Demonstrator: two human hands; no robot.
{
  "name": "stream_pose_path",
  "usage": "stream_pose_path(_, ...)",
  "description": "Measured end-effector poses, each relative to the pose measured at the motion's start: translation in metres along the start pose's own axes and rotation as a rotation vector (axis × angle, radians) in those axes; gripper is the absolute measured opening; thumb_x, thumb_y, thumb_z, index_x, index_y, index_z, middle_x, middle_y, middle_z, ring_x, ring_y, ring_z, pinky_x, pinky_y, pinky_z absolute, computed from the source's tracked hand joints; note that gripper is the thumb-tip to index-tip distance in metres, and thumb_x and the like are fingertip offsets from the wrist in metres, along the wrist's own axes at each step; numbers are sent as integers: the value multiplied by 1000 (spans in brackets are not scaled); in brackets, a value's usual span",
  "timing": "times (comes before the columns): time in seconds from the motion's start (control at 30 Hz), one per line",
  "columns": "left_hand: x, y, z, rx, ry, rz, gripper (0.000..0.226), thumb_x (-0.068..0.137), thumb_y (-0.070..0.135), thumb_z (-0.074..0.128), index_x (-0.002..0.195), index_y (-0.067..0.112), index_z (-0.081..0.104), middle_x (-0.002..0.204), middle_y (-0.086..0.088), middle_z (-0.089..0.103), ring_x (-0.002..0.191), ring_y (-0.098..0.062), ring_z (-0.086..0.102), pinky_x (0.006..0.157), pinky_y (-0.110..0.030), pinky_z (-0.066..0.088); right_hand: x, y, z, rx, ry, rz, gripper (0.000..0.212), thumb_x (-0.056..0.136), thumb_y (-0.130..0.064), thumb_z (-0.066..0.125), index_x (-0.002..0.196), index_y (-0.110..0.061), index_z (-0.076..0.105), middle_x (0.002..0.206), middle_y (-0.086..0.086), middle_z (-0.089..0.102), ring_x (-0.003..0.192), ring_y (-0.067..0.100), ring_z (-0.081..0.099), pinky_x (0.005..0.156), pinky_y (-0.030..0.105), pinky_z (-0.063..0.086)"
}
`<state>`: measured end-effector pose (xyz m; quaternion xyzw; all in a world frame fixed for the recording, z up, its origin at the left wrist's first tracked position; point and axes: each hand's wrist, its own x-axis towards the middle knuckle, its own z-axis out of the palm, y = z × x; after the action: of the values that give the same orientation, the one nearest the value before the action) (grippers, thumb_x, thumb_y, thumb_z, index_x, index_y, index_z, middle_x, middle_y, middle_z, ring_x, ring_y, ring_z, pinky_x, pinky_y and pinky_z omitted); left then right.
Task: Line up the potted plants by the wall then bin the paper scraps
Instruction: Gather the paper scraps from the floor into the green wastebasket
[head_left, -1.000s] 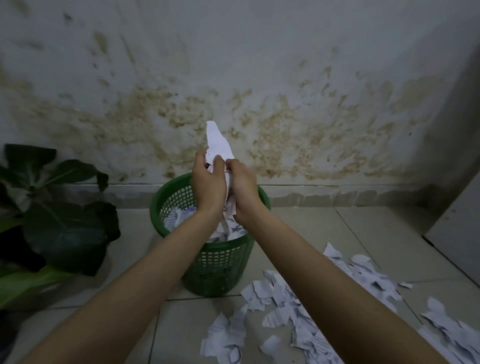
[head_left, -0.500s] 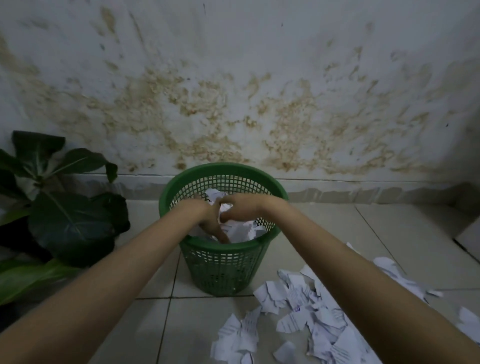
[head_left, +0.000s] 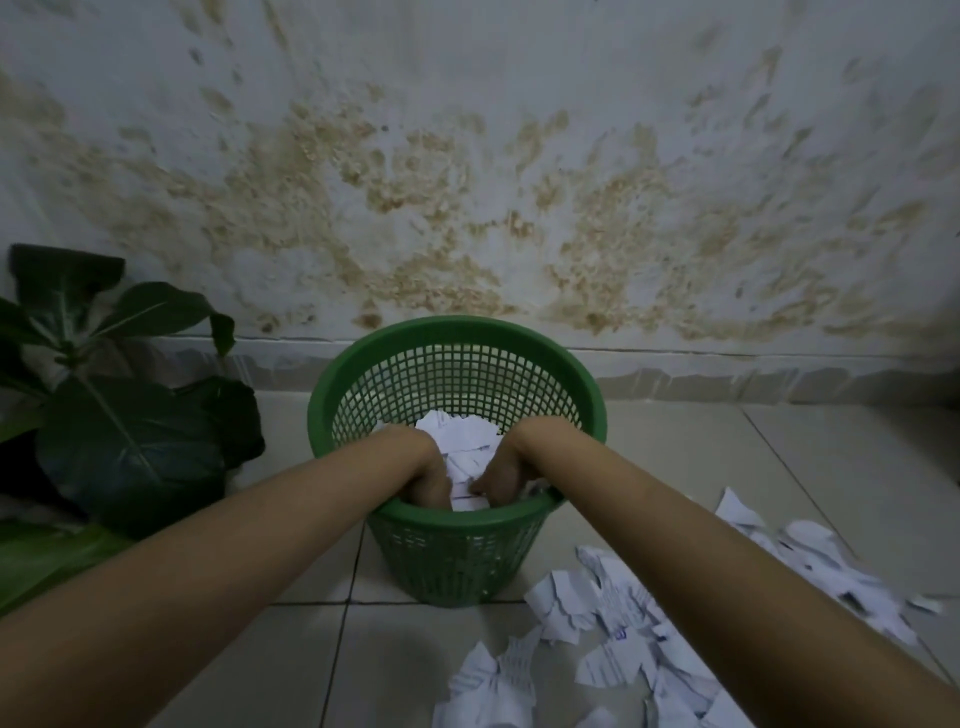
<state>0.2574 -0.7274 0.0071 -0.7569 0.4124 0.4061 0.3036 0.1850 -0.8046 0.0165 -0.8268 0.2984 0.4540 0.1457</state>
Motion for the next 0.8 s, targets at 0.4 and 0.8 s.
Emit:
stream_pose_path(0.4,-40,10,-3,66,245,38,52,93,31,50,138,8,40,142,-9,45,127,-25,48,105,-34,41,-72,-10,9,-42,284,-250,43,96,-13,47,138,-11,42,125,9,53,97,20,55,86,33,46)
stream_pose_path(0.8,-121,35,-9,-133,726,242,40,94,32,48,126,9,54,128,-12,56,108,-27,54,95,-35,42,-144,13,9,-34,630,-122,33,95,-8,39,123,-1,55,120,17,59,107,31,56,84,34,43)
